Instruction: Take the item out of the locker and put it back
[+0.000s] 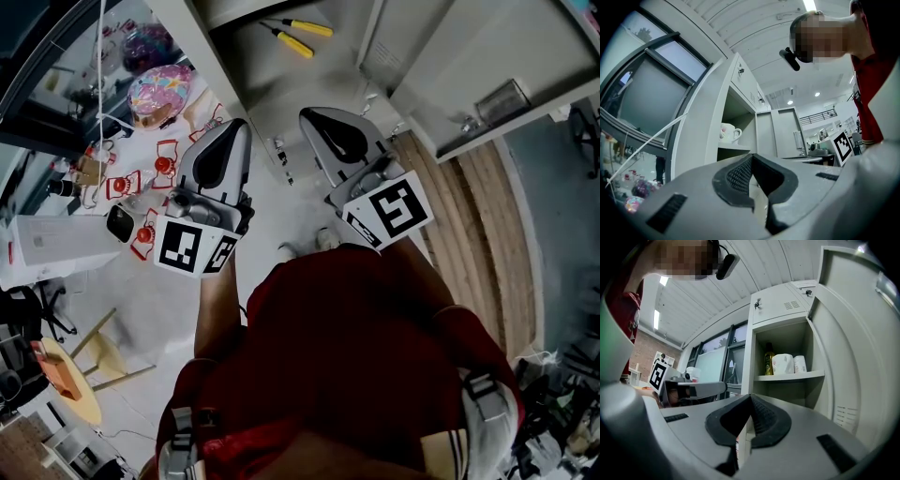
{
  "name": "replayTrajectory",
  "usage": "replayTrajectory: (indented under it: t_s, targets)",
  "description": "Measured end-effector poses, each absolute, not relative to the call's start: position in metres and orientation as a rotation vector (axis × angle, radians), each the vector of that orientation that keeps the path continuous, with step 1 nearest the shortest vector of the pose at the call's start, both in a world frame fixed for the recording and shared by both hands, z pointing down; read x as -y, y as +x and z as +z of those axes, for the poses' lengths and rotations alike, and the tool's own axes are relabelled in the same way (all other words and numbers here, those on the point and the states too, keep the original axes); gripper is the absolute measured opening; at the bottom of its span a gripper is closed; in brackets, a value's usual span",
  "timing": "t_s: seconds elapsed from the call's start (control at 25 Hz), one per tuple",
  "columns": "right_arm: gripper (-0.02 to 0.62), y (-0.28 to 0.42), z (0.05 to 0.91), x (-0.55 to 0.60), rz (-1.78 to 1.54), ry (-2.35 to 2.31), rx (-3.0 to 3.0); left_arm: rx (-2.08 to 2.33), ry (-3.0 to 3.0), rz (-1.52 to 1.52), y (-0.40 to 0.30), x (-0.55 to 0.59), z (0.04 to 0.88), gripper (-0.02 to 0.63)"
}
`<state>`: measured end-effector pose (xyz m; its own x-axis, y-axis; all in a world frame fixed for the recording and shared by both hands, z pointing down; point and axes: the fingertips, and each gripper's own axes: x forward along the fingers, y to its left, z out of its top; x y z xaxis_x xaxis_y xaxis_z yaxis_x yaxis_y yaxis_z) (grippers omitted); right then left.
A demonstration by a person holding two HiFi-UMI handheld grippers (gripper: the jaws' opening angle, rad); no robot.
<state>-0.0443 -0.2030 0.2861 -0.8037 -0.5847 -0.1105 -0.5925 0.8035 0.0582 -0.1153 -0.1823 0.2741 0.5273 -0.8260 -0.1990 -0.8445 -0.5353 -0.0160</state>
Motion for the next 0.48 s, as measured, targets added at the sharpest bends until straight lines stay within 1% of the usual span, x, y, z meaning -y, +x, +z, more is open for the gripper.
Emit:
replayTrajectory:
  t_s: [0.48]
  targets:
    - [-0.005,-0.0427,0.2835,0.2056,0.145,-0.962,-2.892,-1.456,-2.652,0.264,-0.1171,0.1827,0.2746,0.008]
